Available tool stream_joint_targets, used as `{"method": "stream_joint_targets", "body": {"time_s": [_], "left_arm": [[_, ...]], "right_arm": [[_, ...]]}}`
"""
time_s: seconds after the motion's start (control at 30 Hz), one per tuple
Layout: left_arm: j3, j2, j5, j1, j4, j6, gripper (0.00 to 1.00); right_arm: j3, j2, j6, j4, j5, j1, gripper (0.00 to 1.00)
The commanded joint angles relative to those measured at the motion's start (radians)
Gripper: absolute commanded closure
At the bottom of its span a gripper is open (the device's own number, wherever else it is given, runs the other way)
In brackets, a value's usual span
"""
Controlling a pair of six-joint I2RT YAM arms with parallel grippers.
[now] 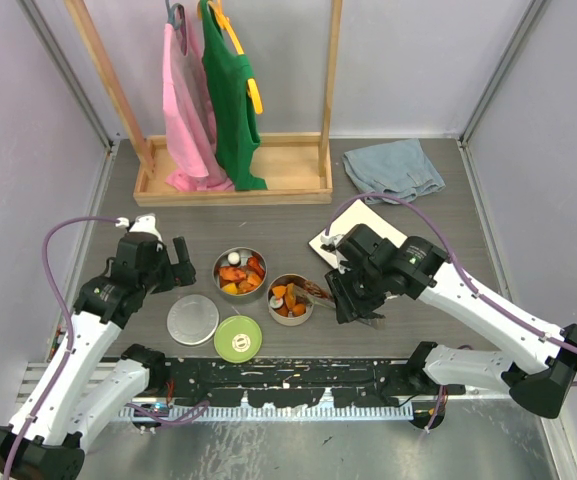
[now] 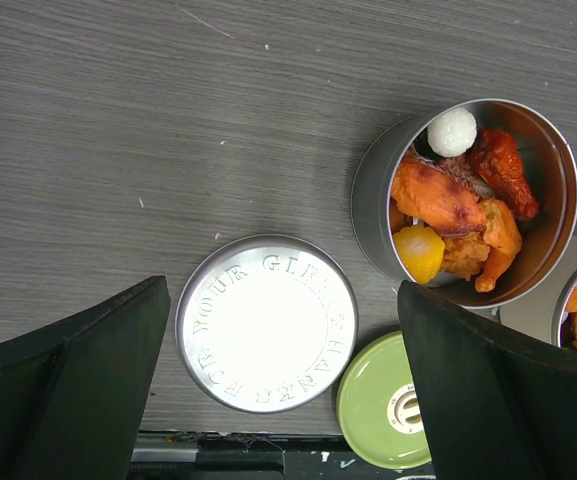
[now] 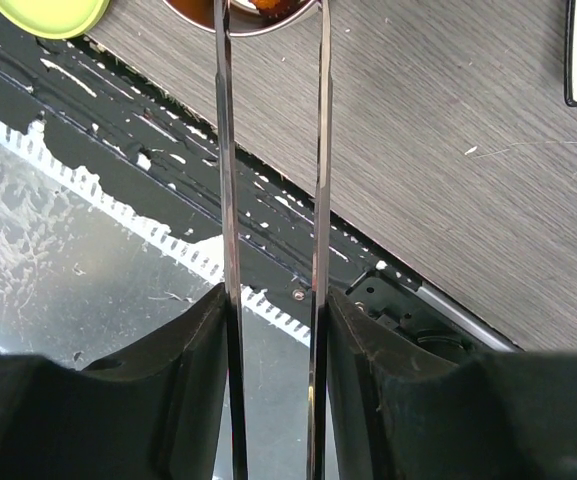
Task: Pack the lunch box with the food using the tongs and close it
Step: Place the fake food in the packing box.
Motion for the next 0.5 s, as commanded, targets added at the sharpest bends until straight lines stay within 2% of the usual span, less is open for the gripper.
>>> {"method": "stream_joint_targets", "body": {"time_s": [0.0,0.47], "left_arm": [[0.008,-0.001,0.006,0.004,0.04,0.019,0.02],[0.008,0.005,0.009,0.003,0.039,0.02,0.02]], "right_arm": [[0.049,-0.014,0.008,0.015,0.025,0.006,0.55],[0.069,-0.037,0.013,0.032,0.043,0.007,0.56]]}}
